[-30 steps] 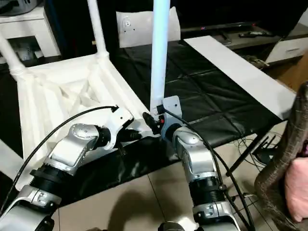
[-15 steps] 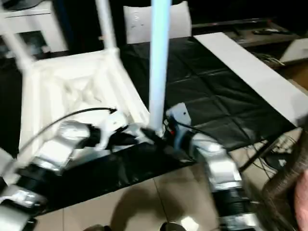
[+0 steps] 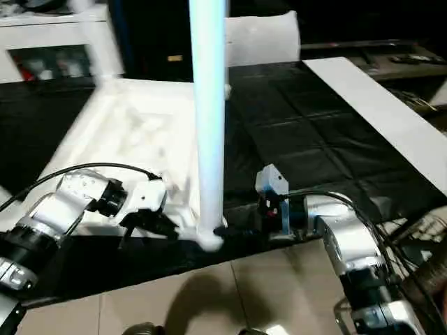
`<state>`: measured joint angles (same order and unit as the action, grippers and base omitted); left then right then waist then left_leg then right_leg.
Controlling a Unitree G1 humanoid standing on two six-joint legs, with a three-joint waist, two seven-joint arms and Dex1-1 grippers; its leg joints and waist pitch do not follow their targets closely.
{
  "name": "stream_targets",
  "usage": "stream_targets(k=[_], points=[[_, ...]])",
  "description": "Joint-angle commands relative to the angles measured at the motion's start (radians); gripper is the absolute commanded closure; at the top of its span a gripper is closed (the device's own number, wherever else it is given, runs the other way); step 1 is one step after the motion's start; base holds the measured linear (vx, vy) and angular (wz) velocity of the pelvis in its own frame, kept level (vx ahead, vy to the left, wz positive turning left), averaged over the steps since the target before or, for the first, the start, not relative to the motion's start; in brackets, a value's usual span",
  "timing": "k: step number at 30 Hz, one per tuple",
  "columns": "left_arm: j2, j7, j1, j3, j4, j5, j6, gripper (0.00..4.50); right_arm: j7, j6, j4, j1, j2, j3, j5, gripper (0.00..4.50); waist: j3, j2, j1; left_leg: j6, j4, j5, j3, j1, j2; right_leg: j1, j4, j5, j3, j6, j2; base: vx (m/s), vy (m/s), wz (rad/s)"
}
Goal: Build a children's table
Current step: Rotate leg to tighten
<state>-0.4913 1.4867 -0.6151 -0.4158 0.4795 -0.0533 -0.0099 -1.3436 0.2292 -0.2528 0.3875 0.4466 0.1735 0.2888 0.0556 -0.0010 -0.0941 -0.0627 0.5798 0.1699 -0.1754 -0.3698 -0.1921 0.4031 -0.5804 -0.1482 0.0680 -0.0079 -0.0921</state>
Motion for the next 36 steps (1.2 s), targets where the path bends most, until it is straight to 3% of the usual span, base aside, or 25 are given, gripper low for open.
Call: stream_targets(k=[1, 7, 11, 15, 23, 24, 25, 28, 32, 34, 35, 36], points=[[0.018, 0.072, -0.03, -0.053, -0.016, 0.004, -0.046, 4.5, -0.044, 0.006, -0.007, 0.022, 0.008, 0.015, 0.022, 0.49, -0.073, -0.001, 0.005, 0.042, -0.065, 0.237, -0.001, 0.02, -0.04, -0.044, 0.051, -0.245, -0.039, -0.236, -0.047, 0.0, 0.0, 0.0], [0.035, 0.085, -0.045, -0.064, 0.009, -0.001, -0.067, 4.5, -0.11, 0.031, -0.017, 0.043, 0.003, 0.051, 0.028, 1.0, -0.073, -0.004, -0.001, 0.04, -0.065, 0.235, 0.0, 0.017, -0.04, -0.046, 0.05, -0.258, -0.038, -0.233, -0.05, 0.0, 0.0, 0.0], [0.04, 0.088, -0.053, -0.064, 0.028, 0.0, -0.083, 4.5, -0.142, 0.051, -0.016, 0.049, 0.006, 0.072, 0.035, 1.14, -0.07, -0.006, 0.0, 0.027, -0.066, 0.272, 0.001, 0.018, -0.039, -0.044, 0.057, -0.329, -0.038, -0.214, -0.051, 0.0, 0.0, 0.0], [0.038, 0.09, -0.055, -0.064, 0.037, -0.001, -0.09, 4.5, -0.158, 0.069, -0.013, 0.053, 0.007, 0.086, 0.039, 1.63, -0.069, -0.004, -0.001, 0.019, -0.067, 0.285, 0.004, 0.017, -0.04, -0.043, 0.06, -0.367, -0.038, -0.197, -0.053, 0.0, 0.0, 0.0], [0.037, 0.081, -0.063, -0.059, 0.066, -0.007, -0.101, 4.5, -0.167, 0.092, -0.017, 0.06, -0.001, 0.098, 0.041, 2.19, -0.073, -0.004, -0.001, 0.021, -0.065, 0.261, 0.002, 0.017, -0.04, -0.043, 0.053, -0.304, -0.038, -0.216, -0.049, 0.0, 0.0, 0.0], [0.038, 0.08, -0.064, -0.059, 0.069, -0.007, -0.102, 4.5, -0.167, 0.095, -0.018, 0.061, -0.001, 0.098, 0.042, 2.27, -0.073, -0.004, -0.001, 0.022, -0.065, 0.26, 0.002, 0.017, -0.04, -0.044, 0.052, -0.302, -0.038, -0.217, -0.05, 0.0, 0.0, 0.0], [0.04, 0.072, -0.062, -0.052, 0.069, -0.003, -0.091, 4.5, -0.158, 0.11, -0.01, 0.057, -0.003, 0.097, 0.047, 2.33, -0.072, 0.002, -0.002, 0.021, -0.066, 0.262, 0.003, 0.017, -0.039, -0.044, 0.052, -0.302, -0.038, -0.219, -0.05, 0.0, 0.0, 0.0], [0.045, 0.054, -0.054, -0.037, 0.065, 0.009, -0.065, 4.5, -0.137, 0.129, 0.01, 0.047, -0.009, 0.095, 0.051, 2.39, -0.071, 0.001, -0.001, 0.015, -0.066, 0.276, 0.003, 0.017, -0.039, -0.044, 0.055, -0.318, -0.038, -0.216, -0.05, 0.0, 0.0, 0.0], [0.071, -0.064, -0.032, 0.018, 0.053, 0.023, 0.047, 4.5, 0.058, 0.167, 0.058, 0.013, -0.081, 0.063, 0.027, 2.41, -0.066, 0.0, 0.003, -0.003, -0.069, 0.313, 0.005, 0.017, -0.037, -0.041, 0.061, -0.395, -0.039, -0.192, -0.05, 0.0, 0.0, 0.0], [0.083, -0.127, -0.023, 0.05, 0.044, 0.033, 0.117, 4.5, 0.187, 0.178, 0.054, 0.006, -0.131, 0.052, -0.013, 2.41, -0.061, 0.005, 0.012, -0.027, -0.069, 0.369, 0.011, 0.023, -0.03, -0.033, 0.072, -0.514, -0.035, -0.154, -0.052, 0.0, 0.0, 0.0], [0.083, -0.127, -0.023, 0.05, 0.044, 0.033, 0.117, 4.5, 0.187, 0.178, 0.054, 0.006, -0.131, 0.052, -0.013, 2.43, -0.059, 0.002, 0.019, -0.033, -0.068, 0.387, 0.014, 0.025, -0.027, -0.031, 0.082, -0.58, -0.031, -0.125, -0.052, 0.0, 0.0, 0.0], [0.094, -0.189, -0.015, 0.075, 0.026, 0.034, 0.174, 4.5, 0.301, 0.2, 0.046, 0.008, -0.189, 0.03, -0.028, 2.45, -0.057, -0.001, 0.025, -0.033, -0.068, 0.394, 0.016, 0.024, -0.025, -0.032, 0.086, -0.61, -0.028, -0.109, -0.052, 0.0, 0.0, 0.0]])
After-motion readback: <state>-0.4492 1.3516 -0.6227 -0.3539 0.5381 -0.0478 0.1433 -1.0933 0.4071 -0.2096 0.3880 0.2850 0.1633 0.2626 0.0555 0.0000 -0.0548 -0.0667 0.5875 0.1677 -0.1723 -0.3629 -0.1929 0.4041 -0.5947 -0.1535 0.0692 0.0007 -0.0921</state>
